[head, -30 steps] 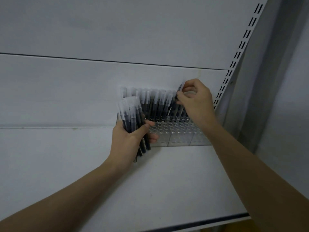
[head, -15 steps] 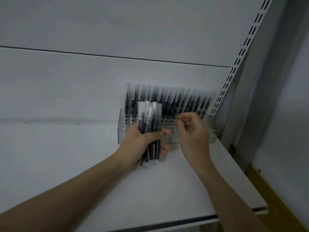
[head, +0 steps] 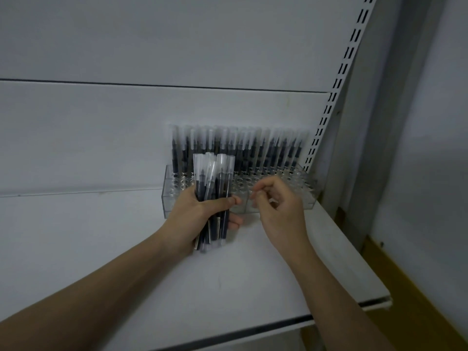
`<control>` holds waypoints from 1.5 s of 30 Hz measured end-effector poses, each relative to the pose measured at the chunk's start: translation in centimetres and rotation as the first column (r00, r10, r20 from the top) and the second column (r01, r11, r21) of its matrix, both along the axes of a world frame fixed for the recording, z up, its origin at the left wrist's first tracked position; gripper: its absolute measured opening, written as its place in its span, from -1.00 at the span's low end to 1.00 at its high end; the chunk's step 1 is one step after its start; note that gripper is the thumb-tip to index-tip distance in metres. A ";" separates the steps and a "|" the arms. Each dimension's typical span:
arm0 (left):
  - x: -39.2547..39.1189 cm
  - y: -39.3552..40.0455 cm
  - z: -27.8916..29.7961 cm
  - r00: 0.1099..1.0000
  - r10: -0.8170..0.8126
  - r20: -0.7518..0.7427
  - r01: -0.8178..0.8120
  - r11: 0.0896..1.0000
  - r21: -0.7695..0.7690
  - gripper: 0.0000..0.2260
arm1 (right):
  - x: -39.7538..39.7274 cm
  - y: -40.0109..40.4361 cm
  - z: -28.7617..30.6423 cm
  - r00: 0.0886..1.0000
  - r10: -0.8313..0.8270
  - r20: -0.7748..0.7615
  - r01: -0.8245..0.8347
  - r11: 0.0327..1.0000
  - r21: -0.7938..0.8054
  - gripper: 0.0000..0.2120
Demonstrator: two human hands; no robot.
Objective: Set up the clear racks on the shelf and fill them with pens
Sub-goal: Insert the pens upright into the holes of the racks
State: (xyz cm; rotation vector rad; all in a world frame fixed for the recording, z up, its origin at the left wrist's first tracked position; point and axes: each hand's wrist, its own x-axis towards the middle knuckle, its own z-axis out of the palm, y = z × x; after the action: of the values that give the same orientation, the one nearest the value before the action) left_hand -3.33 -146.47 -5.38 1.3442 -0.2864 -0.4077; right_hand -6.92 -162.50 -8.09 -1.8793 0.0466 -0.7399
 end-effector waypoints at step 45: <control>0.4 0.0 -0.3 0.999 0.046 -0.001 -0.046 0.998 -0.043 -0.89 | 7.0 -3.2 6.2 0.961 -0.200 0.189 0.224 0.968 -0.117 -0.75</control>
State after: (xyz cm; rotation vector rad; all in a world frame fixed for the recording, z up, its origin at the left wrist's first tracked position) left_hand -2.96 -146.42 -5.72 1.3064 -0.2624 -0.3617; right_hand 0.10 -165.69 -1.85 -1.9505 0.0880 -1.0791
